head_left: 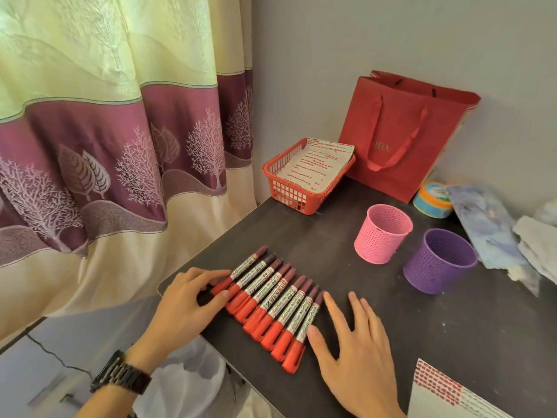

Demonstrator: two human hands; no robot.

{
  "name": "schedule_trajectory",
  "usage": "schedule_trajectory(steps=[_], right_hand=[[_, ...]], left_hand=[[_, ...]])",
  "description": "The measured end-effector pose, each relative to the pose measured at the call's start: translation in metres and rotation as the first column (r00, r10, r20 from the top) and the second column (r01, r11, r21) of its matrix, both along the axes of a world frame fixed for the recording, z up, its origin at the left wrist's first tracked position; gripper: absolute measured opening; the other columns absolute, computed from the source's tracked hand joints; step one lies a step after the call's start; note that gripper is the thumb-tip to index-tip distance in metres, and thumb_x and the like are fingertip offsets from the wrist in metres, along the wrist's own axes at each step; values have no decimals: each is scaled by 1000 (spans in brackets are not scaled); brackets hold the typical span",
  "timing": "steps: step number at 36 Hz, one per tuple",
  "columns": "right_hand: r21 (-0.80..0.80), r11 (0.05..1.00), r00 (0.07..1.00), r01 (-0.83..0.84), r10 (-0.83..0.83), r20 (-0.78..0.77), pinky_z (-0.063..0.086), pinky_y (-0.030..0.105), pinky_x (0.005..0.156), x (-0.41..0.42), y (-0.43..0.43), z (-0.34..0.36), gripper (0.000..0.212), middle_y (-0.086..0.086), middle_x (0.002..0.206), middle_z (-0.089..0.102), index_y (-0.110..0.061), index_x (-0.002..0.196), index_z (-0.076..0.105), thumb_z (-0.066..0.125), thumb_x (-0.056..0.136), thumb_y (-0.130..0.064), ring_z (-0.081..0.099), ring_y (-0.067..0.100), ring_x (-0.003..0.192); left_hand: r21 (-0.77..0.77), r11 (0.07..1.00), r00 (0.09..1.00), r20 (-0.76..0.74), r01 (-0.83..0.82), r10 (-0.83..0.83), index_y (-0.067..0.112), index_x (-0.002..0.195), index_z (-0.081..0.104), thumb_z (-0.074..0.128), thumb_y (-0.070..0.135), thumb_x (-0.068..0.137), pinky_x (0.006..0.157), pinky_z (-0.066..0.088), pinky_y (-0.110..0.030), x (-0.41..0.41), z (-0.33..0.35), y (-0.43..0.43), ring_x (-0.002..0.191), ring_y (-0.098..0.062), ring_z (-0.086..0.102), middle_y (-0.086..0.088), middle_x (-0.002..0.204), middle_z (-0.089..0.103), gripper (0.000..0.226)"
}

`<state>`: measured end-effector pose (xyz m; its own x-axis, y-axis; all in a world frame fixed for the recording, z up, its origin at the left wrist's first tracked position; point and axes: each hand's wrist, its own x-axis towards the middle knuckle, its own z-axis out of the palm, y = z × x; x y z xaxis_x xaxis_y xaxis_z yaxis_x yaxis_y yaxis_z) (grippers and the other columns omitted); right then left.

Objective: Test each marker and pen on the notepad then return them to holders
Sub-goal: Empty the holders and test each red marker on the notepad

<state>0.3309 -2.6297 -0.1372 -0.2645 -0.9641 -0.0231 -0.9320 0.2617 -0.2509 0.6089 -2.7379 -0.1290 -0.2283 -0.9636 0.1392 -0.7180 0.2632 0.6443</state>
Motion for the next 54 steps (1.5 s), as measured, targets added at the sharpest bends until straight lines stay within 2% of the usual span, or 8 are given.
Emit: schedule_trajectory(steps=[16, 26, 30, 36, 40, 43, 49, 54], right_hand=[[57, 997, 995, 59, -63, 74, -8, 35, 118, -1, -6, 3, 92, -13, 169, -5, -50, 156, 1, -11, 73, -88, -9, 13, 155], [-245, 915, 831, 320, -147, 536, 34, 8, 103, -75, 88, 50, 37, -39, 130, 51, -55, 117, 57, 72, 88, -39, 43, -20, 124], [-294, 811, 821, 505, -347, 454, 25, -3, 99, -121, 147, 46, 34, -35, 124, 57, -49, 111, 66, 79, 83, -35, 51, -15, 121], [-113, 839, 846, 532, -524, 93, 49, 27, 102, -172, 208, 29, 53, -22, 140, 53, -45, 125, 64, 78, 75, -58, 55, 7, 130], [-67, 834, 836, 548, -544, 66, 51, 34, 99, -174, 215, 17, 40, -15, 141, 57, -46, 121, 68, 48, 91, -64, 59, 10, 127], [-136, 804, 815, 579, -572, 94, 57, 35, 90, -175, 215, 11, 40, -13, 128, 67, -42, 111, 74, 74, 74, -58, 67, 13, 117], [-107, 822, 828, 560, -550, 114, 7, 20, 119, -184, 218, -7, 63, -29, 160, 18, -54, 146, 36, 21, 88, -74, 11, -1, 150], [-74, 824, 827, 561, -554, 95, 0, 22, 117, -185, 218, -6, 60, -27, 162, 15, -53, 149, 31, 26, 92, -72, 8, 0, 151]], left_hand=[[40, 999, 996, 93, 1, -4, 42, 129, 57, 59, 45, 93, 88, 40, -27, -4, 8, 1, 104, -3, 46, 20, 113, 53, 36], [-220, 947, 971, 99, 235, -218, 37, 105, 71, 49, 66, 81, 88, 49, -49, -97, 36, 11, 95, -25, 63, 8, 103, 67, 44], [-307, 830, 885, 135, 465, -446, 34, 95, 74, 44, 65, 84, 89, 39, -14, -171, 46, 31, 85, -3, 61, 11, 96, 68, 45], [-76, 638, 634, 247, 767, -733, 59, 121, 50, 51, 59, 90, 100, 32, -12, -296, 32, 67, 124, 11, 36, 39, 128, 34, 30], [-47, 502, 496, 252, 864, -831, 53, 136, 39, 45, 54, 96, 100, 38, -18, -374, 30, 95, 125, 4, 37, 29, 135, 35, 40], [-38, 419, 408, 328, 907, -852, 54, 139, 32, 41, 51, 98, 95, 47, -32, -424, 30, 111, 120, -9, 44, 15, 133, 42, 42], [-41, 376, 342, 515, 926, -786, 42, 129, 47, 39, 51, 99, 84, 49, -37, -469, 24, 125, 111, -21, 47, 2, 120, 46, 32], [-10, 457, 406, 474, 890, -781, 31, 109, 48, 47, 48, 97, 80, 50, -38, -472, 23, 123, 101, -21, 47, 1, 108, 45, 21]])
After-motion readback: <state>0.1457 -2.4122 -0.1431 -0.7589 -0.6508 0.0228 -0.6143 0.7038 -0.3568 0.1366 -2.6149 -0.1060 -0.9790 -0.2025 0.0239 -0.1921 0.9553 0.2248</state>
